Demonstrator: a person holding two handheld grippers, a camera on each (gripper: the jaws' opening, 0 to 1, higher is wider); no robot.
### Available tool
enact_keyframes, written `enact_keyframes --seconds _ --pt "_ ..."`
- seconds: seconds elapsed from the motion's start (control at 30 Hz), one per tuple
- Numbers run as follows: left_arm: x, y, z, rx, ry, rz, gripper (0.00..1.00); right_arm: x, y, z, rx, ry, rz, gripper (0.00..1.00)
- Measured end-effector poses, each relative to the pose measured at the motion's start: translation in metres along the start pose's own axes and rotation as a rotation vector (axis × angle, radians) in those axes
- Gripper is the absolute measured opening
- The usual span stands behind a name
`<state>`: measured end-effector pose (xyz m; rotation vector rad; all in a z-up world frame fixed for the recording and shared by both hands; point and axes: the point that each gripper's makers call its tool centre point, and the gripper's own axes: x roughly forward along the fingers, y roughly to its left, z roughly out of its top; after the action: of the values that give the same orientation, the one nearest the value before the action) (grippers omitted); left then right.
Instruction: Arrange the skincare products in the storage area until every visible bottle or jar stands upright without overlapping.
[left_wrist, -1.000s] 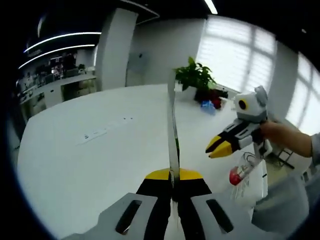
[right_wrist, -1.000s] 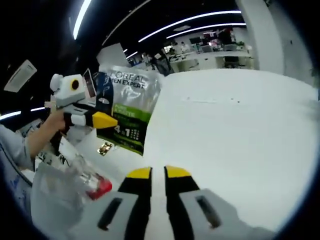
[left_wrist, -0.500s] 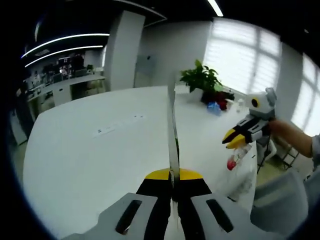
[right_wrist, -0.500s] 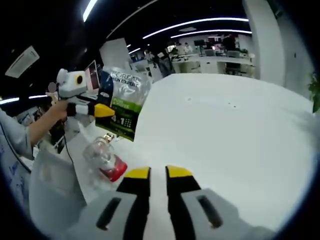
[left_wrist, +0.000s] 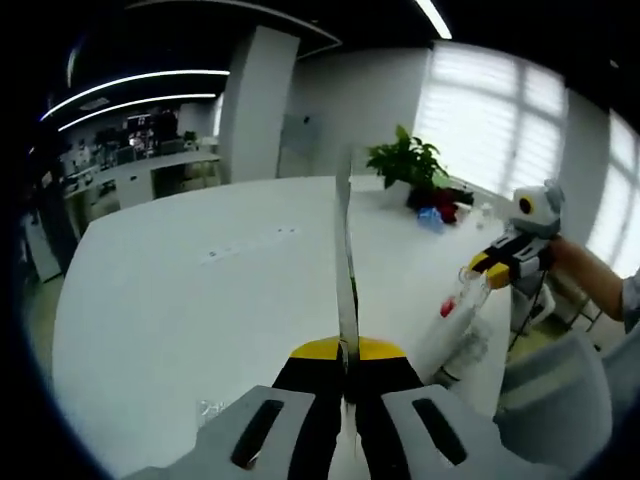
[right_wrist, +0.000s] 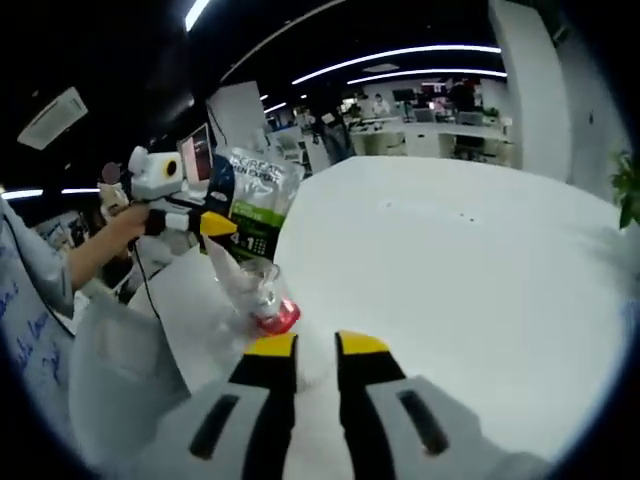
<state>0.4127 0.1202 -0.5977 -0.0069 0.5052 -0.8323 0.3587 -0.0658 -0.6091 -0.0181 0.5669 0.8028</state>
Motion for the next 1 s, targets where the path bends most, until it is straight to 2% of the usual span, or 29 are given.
enact_keyframes --seconds 0.17,0.53,0.73,1.0 --pt "-0.010 -0.004 -0.009 -0.007 -0.002 0.008 0.00 -0.009 0.014 0.002 0.001 -0.029 0.010 0.17" --pt "-0.026 -0.007 -0.024 -0.028 -0.010 0.024 0.00 -0.014 0.030 -0.004 0.003 -0.049 0.019 0.19" --pt "-0.034 -0.010 -0.037 -0.055 -0.011 0.031 0.00 -0.013 0.043 -0.013 0.041 -0.059 0.030 0.20" --pt "-0.043 -0.020 -0.045 -0.083 -0.016 0.027 0.00 -0.015 0.056 -0.020 0.112 -0.097 0.046 0.20"
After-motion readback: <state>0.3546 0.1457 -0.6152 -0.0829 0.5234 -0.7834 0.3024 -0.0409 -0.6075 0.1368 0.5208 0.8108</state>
